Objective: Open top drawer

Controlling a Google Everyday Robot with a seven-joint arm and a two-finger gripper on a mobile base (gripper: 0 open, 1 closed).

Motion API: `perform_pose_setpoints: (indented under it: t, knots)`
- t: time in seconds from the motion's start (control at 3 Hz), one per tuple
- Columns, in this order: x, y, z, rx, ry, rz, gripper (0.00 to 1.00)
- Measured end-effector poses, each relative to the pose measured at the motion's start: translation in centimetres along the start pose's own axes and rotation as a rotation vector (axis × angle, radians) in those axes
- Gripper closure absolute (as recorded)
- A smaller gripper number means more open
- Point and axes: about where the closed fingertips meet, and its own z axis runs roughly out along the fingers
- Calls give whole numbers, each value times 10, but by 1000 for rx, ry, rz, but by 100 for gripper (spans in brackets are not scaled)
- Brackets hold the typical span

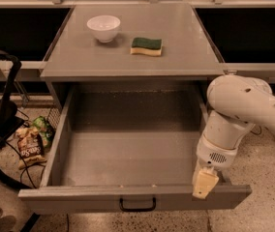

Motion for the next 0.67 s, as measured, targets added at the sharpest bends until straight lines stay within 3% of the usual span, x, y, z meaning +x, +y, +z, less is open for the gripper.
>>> perform_pose_setpoints:
  t: [0.33, 0.67]
  knots:
    - [13, 15, 6, -43, 23, 20, 100]
    - [20, 22, 9, -67, 35, 27, 90]
